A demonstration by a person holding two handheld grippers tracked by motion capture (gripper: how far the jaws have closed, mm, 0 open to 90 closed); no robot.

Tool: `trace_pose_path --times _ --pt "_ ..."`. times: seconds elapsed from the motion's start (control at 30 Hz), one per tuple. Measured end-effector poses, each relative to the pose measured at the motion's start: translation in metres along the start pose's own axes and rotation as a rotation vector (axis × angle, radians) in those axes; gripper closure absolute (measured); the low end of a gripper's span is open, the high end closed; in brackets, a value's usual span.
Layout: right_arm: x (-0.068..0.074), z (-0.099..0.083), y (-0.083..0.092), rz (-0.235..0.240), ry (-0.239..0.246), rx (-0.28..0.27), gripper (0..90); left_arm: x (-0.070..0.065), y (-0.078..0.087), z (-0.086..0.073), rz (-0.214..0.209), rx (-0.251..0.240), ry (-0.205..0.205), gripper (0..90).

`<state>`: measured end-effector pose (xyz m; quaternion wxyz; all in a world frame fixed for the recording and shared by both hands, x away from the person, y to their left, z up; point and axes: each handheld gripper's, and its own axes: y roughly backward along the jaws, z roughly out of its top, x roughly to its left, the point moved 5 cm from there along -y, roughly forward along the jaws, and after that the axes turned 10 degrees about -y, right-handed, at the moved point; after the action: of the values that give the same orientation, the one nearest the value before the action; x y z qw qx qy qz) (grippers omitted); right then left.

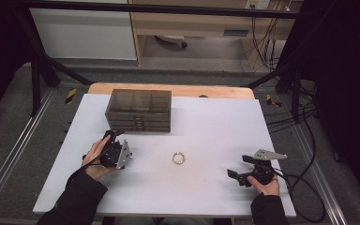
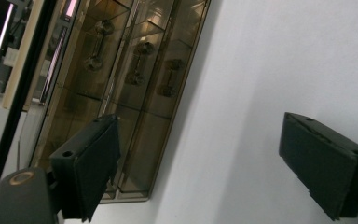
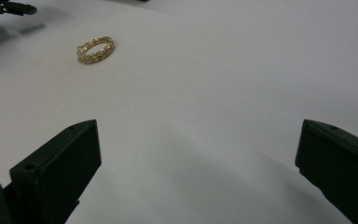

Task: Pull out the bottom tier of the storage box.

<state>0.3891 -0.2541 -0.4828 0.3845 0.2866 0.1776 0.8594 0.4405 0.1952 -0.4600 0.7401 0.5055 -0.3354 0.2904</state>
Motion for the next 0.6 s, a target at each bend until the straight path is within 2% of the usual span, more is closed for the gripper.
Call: trace_pose_path --times 0.17,0.2,0.37,0.5,0.6 --pt "0.0 0.0 0.0 0.0 0.001 0.0 0.8 0.001 -0.007 0.002 0.018 0.012 -0.06 13.9" --pt "0.0 0.0 0.0 0.0 0.001 0.0 0.7 0.001 -0.009 0.004 0.029 0.002 -0.071 15.3" --pt "0.0 0.0 0.0 -0.001 0.004 0.001 0.8 0.002 -0.014 0.006 0.039 0.007 -0.081 17.0" --pt "0.0 0.0 0.0 -0.002 0.002 0.001 0.8 0.003 -0.019 0.007 0.053 0.02 -0.117 19.0" --pt "0.0 0.0 0.0 -0.002 0.006 0.001 0.8 0.003 -0.022 0.007 0.068 0.026 -0.127 20.7"
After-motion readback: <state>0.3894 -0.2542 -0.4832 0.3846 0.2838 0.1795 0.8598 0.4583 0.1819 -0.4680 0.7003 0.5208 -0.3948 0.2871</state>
